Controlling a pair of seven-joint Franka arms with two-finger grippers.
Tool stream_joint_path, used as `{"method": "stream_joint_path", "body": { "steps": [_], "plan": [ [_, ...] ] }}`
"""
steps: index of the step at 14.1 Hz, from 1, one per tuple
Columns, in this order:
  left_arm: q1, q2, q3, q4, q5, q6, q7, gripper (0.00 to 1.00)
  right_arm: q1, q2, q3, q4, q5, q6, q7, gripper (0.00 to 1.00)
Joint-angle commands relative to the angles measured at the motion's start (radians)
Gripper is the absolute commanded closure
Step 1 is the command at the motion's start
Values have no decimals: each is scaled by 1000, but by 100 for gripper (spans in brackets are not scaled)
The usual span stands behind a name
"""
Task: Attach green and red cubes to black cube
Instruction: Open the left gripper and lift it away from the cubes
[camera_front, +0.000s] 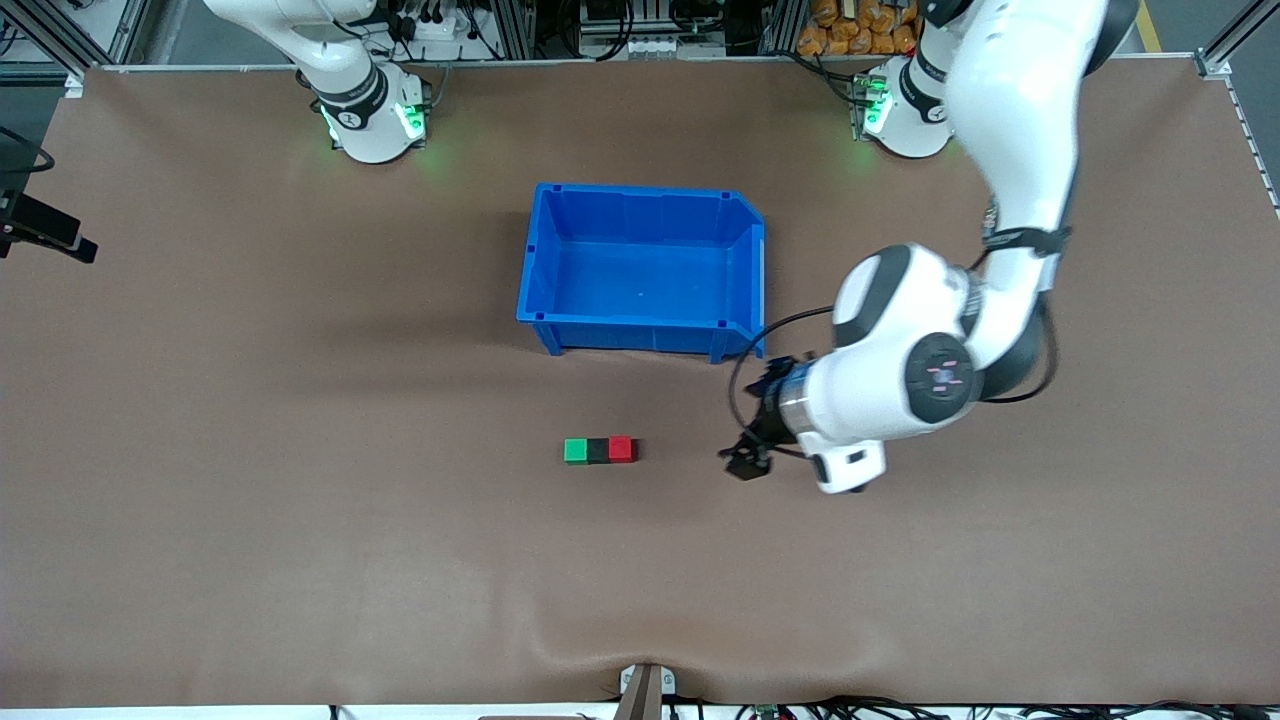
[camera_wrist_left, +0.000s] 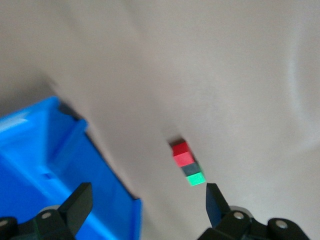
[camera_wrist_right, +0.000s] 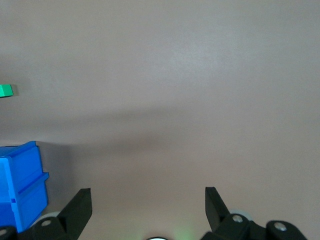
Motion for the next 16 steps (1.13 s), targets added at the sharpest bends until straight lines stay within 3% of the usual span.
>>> {"method": "stream_joint_path", "body": {
  "steps": [1,5,11,13,16],
  "plan": [
    [56,-118,1,-44,16,-138,131,0,-12,-3,25,11,-15,-17,16,0],
    [180,-227,1,-61,33,-322,330,0,34,-5,25,11,-6,-30,17,0],
    [303,-453,0,-261,137,-350,794,0,31,-6,22,11,-6,-37,16,0],
    [305,-522,-9,-335,227,-349,889,0,30,-6,22,11,-6,-35,16,0],
    [305,-571,-9,-402,252,-349,935,0,34,-6,24,11,-7,-35,16,0]
  ]
}}
